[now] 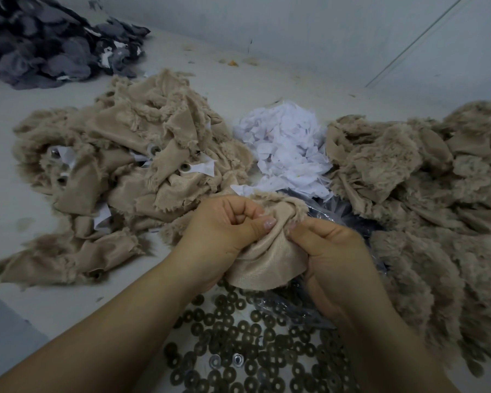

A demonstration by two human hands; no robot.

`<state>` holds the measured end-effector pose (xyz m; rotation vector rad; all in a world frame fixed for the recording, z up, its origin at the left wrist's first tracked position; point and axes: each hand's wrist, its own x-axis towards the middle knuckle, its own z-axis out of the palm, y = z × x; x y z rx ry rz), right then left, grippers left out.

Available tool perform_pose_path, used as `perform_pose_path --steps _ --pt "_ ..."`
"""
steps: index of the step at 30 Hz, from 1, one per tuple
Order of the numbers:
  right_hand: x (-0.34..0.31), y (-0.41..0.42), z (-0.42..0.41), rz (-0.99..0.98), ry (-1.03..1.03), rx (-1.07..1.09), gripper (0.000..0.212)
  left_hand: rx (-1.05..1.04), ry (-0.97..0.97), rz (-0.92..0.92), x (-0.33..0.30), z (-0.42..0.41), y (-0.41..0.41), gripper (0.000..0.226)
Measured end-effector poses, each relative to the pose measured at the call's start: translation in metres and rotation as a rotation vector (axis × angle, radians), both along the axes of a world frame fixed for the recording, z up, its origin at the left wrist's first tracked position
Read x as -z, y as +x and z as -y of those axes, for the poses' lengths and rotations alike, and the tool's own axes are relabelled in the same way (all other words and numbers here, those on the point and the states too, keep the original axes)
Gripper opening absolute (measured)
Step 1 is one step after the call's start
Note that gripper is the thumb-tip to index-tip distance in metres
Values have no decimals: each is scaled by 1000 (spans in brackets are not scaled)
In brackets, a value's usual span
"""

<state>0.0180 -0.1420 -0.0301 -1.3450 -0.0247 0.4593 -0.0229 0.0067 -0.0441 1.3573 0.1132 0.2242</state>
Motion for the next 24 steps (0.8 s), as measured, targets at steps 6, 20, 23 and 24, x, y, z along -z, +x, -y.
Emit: perform_pose_path --steps 6,20,23,24 --pt "-1 -2 -3 -23 26 11 19 -26 67 -1 2 0 0 8" --pt "4 0 1 77 -121 24 19 -90 185 5 11 -1 2 20" --pt "5 1 1 57 -119 -23 15 -67 175 13 9 0 1 16" --pt "5 1 1 49 -111 -31 11 -61 177 19 9 1 1 15"
